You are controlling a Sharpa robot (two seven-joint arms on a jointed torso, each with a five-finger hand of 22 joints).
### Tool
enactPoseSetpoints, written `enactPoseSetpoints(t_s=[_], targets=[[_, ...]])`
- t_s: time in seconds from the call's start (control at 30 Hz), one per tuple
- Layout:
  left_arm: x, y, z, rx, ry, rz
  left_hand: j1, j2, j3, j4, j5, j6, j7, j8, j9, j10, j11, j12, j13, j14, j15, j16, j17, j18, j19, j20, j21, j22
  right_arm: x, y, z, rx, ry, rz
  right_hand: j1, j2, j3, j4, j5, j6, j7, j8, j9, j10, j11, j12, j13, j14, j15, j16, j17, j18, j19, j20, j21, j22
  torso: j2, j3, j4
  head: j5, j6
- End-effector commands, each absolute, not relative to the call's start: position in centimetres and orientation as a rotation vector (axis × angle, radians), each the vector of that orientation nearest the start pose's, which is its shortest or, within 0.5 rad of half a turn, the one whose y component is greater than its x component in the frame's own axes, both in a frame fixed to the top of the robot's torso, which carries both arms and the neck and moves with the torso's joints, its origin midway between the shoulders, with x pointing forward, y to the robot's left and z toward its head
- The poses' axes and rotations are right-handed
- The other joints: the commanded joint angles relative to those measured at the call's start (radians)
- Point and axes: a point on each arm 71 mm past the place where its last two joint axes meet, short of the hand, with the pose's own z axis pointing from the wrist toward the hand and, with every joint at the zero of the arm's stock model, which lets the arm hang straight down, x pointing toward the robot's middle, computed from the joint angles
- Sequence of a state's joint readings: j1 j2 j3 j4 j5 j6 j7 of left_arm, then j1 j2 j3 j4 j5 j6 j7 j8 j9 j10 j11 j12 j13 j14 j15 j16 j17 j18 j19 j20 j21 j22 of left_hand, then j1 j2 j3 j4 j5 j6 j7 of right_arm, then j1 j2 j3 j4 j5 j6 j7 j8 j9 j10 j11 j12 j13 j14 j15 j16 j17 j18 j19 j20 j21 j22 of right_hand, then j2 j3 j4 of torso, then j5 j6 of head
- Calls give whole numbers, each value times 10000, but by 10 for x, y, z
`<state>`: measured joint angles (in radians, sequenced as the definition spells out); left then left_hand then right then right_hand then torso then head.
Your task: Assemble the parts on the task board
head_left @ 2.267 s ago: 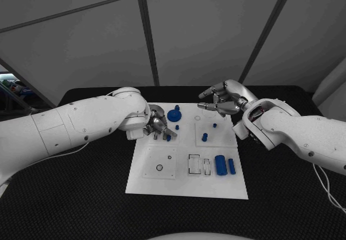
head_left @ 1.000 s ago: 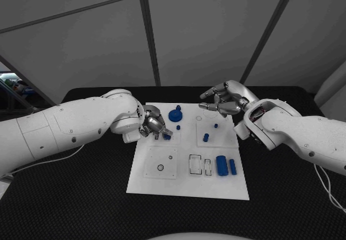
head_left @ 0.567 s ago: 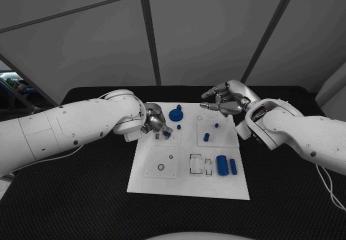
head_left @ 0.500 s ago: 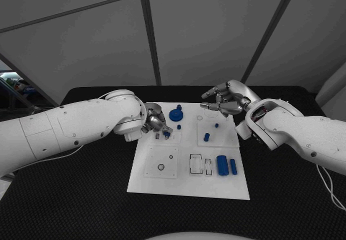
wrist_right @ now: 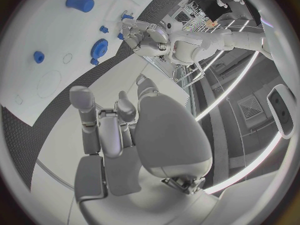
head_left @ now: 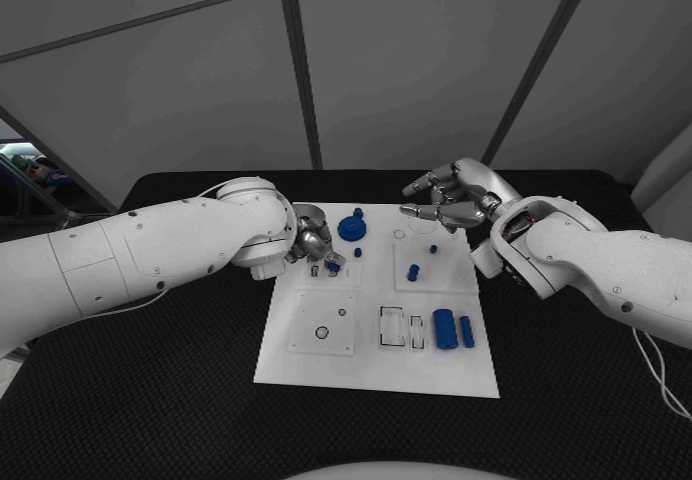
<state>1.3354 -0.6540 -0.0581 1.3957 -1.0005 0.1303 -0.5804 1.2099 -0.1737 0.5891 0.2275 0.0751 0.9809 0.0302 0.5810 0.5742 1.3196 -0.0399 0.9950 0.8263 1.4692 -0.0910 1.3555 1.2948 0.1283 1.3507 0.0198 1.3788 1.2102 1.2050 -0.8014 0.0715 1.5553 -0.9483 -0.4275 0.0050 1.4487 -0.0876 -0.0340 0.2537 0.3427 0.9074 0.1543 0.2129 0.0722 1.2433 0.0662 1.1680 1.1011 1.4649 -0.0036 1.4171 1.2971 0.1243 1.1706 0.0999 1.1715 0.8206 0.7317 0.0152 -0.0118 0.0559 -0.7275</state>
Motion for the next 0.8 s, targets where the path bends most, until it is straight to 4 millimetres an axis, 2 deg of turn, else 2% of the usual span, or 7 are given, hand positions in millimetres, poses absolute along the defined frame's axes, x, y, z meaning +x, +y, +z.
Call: enactPoseSetpoints(t_s=[0.03, 0.8], targets=[[517, 160, -176, -1517, 22868, -3988, -95, 46, 1709, -1605, 22, -21, -64, 44, 1000, 125, -69, 90, 25, 372, -68, -3, 6, -497, 88, -21, 61, 42, 495, -175, -133, 3078, 15417, 10531, -37, 48, -45, 14, 55, 48, -39, 69, -13, -76, -21, -30, -15, 381, -68, -45, -3, 178, -55, -12, -41, -17, 2, -2, 10, -8, -19], [517, 161, -177, -1299, 23055, -3731, -258, 7, 1885, -1694, 45, 5, -95, 162, 1098, 188, -96, 130, 14, 376, -86, 2, 14, -523, 170, -38, 133, 178, 496, -175, -133, 3074, 15433, 10531, -34, 62, -39, 15, 60, 47, -40, 73, -14, -78, -22, -35, -22, 380, -70, -52, -11, 176, -47, -13, -41, -11, -3, -1, 14, 5, -74]])
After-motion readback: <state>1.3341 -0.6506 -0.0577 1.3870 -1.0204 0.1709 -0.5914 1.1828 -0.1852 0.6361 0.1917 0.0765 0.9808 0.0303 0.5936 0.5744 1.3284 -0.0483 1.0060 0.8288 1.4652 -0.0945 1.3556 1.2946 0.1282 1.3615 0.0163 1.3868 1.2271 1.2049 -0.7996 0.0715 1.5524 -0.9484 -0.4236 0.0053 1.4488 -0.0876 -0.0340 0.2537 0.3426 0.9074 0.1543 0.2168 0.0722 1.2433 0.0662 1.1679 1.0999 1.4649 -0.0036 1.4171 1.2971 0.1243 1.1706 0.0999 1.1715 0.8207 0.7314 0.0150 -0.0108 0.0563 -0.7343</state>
